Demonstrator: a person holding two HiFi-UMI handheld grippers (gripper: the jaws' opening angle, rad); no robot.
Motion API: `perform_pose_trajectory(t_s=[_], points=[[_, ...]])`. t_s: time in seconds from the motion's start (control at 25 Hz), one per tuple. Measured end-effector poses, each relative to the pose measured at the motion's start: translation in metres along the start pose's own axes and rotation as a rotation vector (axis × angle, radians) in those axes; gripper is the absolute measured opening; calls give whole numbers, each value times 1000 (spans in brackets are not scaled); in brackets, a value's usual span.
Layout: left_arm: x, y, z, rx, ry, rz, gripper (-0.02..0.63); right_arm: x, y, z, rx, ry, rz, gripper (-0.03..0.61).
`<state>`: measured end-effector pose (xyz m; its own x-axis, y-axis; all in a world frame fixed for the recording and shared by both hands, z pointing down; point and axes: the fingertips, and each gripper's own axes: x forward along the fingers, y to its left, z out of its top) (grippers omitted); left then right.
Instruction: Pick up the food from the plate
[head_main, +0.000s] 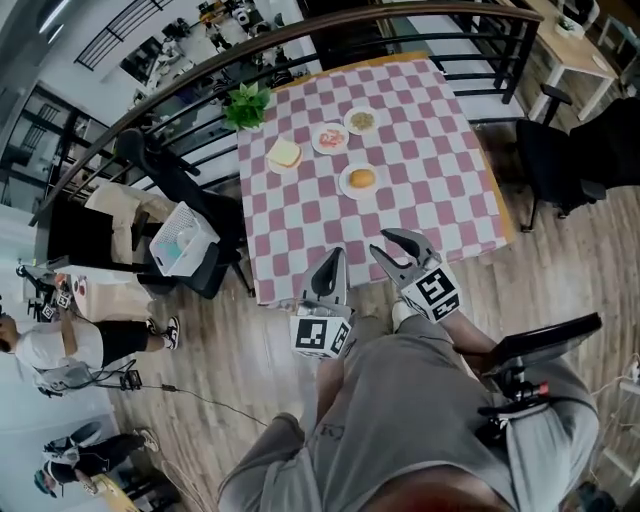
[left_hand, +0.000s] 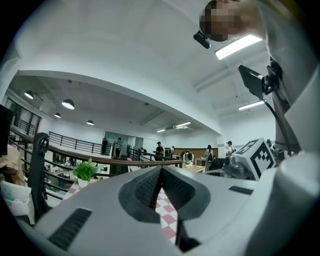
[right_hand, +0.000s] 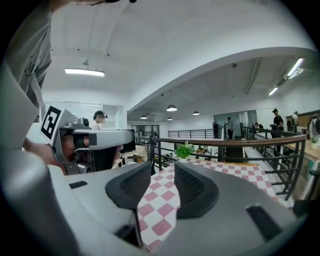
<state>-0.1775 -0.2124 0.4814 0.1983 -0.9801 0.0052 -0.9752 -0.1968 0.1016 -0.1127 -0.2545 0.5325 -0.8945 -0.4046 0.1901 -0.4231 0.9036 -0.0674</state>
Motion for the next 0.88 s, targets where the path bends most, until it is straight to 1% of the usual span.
perform_pose_trajectory(t_s=[0.08,0.12,0.16,0.2,0.24,0.28,0.32,0.4,0.52,0.6,0.72,0.88], points=[[5,1,3,1,-8,-17,8,4,-8,11,-34,-25,-14,191],[8,2,4,2,-9,-26,8,4,-13,19,-49,-46,-28,205],[10,2,7,5,-10,-35,9,2,-19,29,-65,-73,-45,234],[11,2,9,6,-12,-43,8,0,-24,41,-83,-108,-62,288],[10,3,11,5,-14,-48,8,-3,-28,54,-98,-145,-75,360],[9,5,13,2,-16,-51,8,-6,-31,65,-107,-172,-83,400],[7,6,15,0,-19,-53,8,-6,-33,72,-113,-181,-87,426],[5,10,15,-4,-23,-54,8,-3,-37,71,-124,-156,-89,430],[3,19,10,-11,-18,-44,8,9,-43,51,-134,-89,-92,430],[2,24,6,-19,-18,-35,8,21,-46,36,-164,-31,-82,430],[-2,29,1,-19,-13,-22,8,47,-59,7,-254,99,-60,430],[-9,35,-5,-22,-3,0,8,89,-86,-42,-399,299,-24,430]])
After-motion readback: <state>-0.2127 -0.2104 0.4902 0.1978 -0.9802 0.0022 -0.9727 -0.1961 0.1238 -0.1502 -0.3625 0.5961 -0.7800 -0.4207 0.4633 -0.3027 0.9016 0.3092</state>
